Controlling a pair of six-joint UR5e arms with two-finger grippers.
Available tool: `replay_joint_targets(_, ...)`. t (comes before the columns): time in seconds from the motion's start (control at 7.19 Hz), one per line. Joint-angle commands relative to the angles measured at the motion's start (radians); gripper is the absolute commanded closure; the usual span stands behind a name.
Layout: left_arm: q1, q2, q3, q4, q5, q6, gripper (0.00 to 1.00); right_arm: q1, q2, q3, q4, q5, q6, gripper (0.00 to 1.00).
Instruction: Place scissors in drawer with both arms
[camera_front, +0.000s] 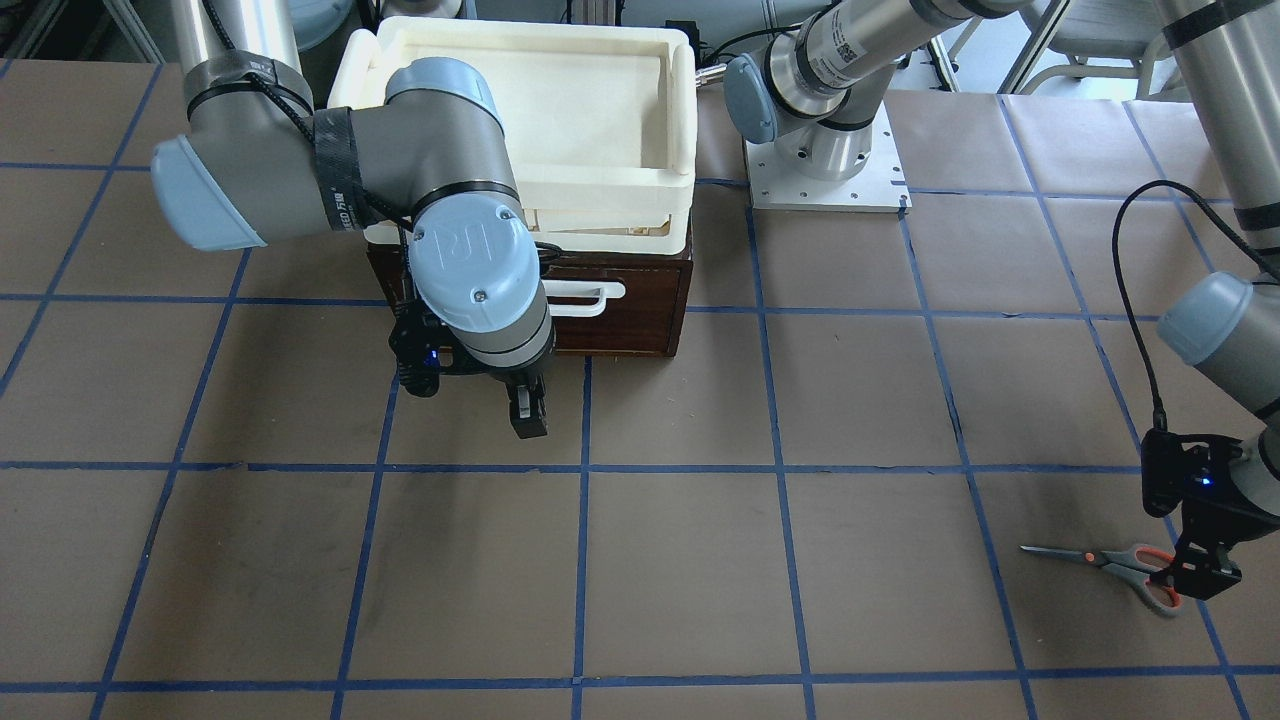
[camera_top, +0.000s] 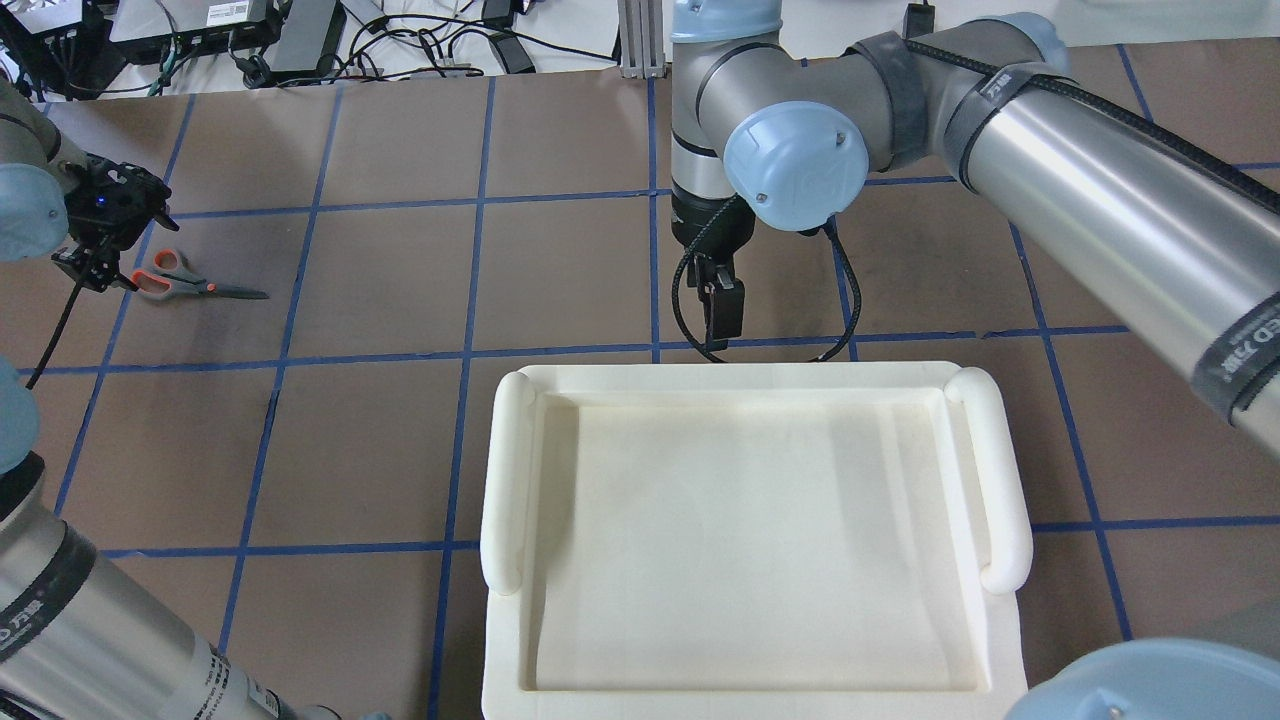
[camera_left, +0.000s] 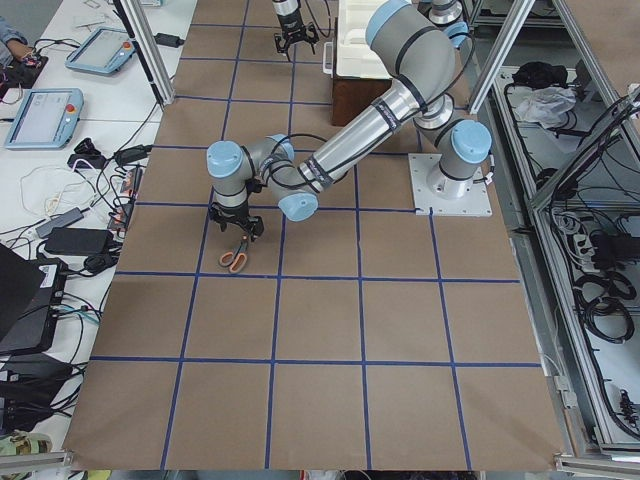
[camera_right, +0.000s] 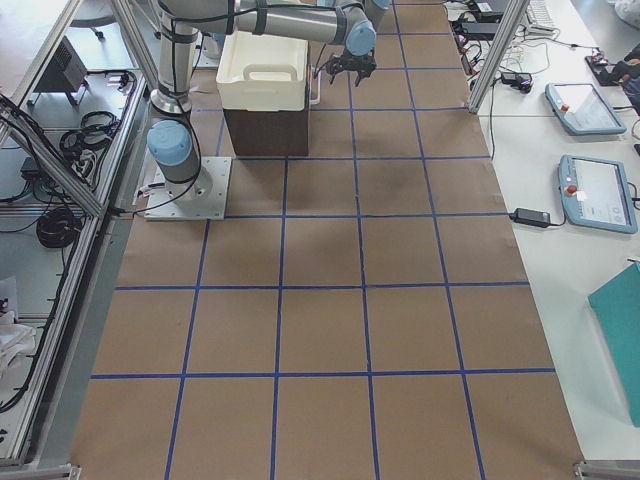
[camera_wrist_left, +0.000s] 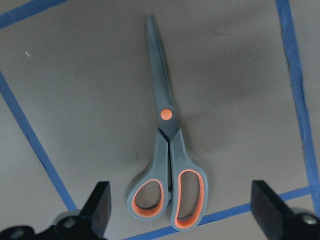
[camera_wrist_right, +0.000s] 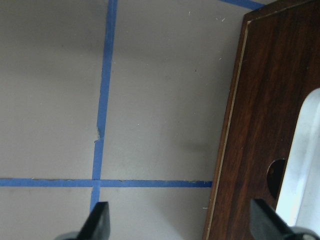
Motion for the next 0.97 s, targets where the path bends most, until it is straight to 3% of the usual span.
replay_joint_targets(0.0, 0.011, -0.032, 0.006, 0.018, -0.007, 0.006, 0.13, 0.002, 0.0, -0.001, 0.056, -0.002, 0.036, 0.0)
replay_joint_targets(0.42, 0.027, -0.057, 0.005, 0.018, -0.019, -0.059, 0.17, 0.009, 0.002, -0.001, 0.07, 0.003, 0.076, 0.0)
replay_joint_targets(0.83, 0.028, -0.074, 0.005, 0.015, -0.021, -0.06, 0.27, 0.011, 0.002, -0.001, 0.104, 0.003, 0.083, 0.0)
